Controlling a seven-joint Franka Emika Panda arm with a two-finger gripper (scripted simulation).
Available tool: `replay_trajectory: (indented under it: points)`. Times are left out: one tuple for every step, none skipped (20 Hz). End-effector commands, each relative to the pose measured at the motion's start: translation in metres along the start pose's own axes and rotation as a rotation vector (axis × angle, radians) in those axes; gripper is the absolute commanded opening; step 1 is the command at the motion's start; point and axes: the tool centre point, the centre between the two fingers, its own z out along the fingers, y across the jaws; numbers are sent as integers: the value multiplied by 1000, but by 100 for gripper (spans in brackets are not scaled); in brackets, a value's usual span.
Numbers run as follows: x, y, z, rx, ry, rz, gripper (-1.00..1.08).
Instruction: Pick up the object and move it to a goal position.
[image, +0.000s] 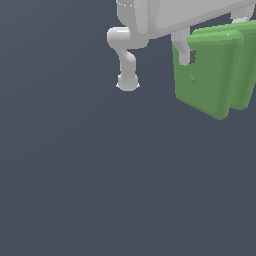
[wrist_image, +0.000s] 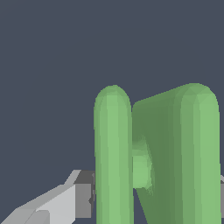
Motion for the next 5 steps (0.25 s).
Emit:
replay_trajectory:
  points:
    - [1,-1,-6,5,2,-13,-100]
    - [1,-2,-7,6,3,-15,-100]
    - [2,-2,-8,7,3,-17,-100]
    - [2,-2,-9,7,4,-18,-100]
    - [2,-2,-9,7,4,-18,-100]
